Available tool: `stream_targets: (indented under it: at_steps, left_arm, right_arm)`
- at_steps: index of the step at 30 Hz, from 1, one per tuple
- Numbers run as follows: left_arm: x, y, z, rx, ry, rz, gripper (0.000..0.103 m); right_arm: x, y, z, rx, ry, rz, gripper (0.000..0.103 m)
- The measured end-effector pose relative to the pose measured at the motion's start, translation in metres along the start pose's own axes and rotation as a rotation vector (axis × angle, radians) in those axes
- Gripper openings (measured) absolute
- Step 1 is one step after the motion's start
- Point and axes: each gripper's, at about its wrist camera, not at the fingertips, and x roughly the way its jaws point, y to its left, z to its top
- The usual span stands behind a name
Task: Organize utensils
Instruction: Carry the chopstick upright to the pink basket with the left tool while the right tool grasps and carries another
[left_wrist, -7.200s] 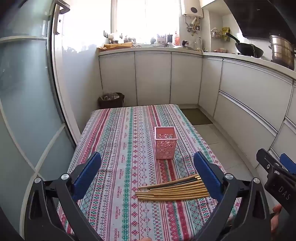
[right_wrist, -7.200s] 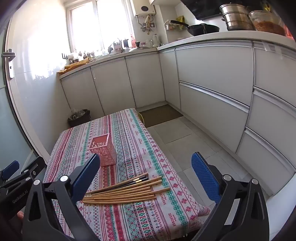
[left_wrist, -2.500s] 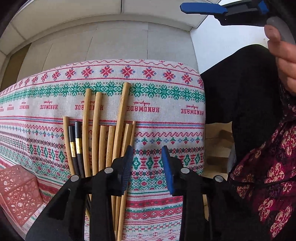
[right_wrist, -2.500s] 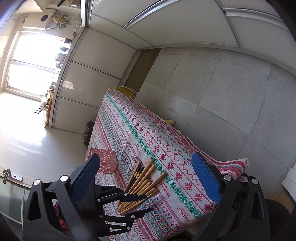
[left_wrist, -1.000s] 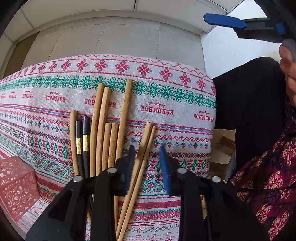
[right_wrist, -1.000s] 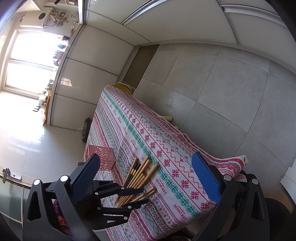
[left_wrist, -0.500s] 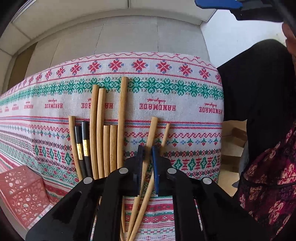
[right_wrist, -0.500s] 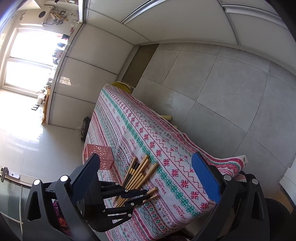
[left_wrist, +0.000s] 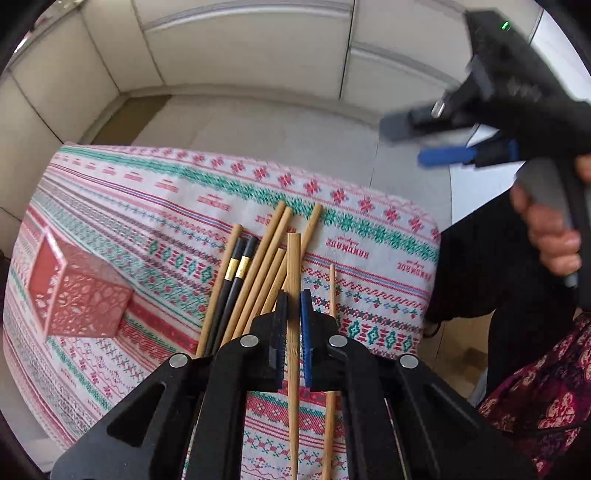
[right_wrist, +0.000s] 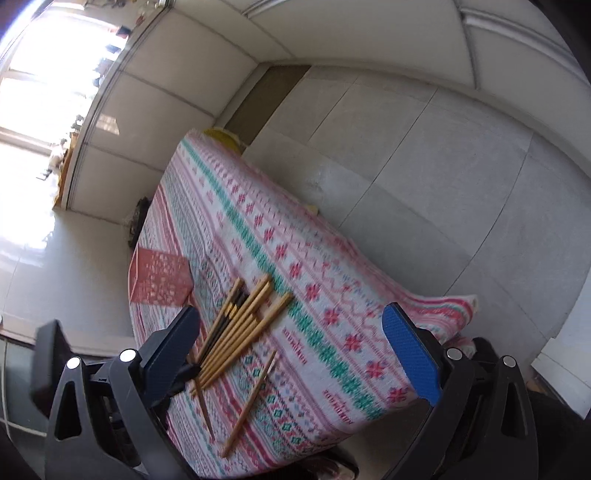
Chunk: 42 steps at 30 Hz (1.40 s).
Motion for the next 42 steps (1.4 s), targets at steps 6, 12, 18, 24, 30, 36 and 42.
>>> stream_targets:
  at_steps: [6,12,18,24,30,36,42]
  left_arm:
    - [-0.077,0.015,-0.035,-0.159,-0.302,0.066,0.006]
    - [-0.134,0.019,-0.076,-0.232,-0.523,0.115,0.006]
    - [-0.173,0.022,-0.088,-0.261,-0.658,0.124,0.006]
    - [-0.188,0.025,-0.097,-0.295,-0.712,0.157,0.006]
    - [-0.188,0.027,-0.099,-0.297,-0.715,0.152,0.006]
    - [-0.189,0.030,-0.101,-0.309,-0.733,0.145,0.006]
    - [-0.190,0.032,-0.105,-0.317,-0.741,0.145,0.006]
  right_arm:
    - [0.073,0.030,-0.030,0.008,0.273,-0.094,0.063]
    - [0.109,0.078,-0.035,-0.049,0.356,-0.286,0.058]
    - [0.142,0.106,-0.044,-0.114,0.435,-0.468,0.006]
    - [0.141,0.093,-0.056,-0.044,0.443,-0.465,0.000]
    - [0.112,0.101,-0.026,0.033,0.419,-0.351,0.027]
    - [0.107,0.089,-0.056,0.001,0.493,-0.472,0.054]
    - [0.119,0.075,-0.056,0.095,0.496,-0.514,0.030]
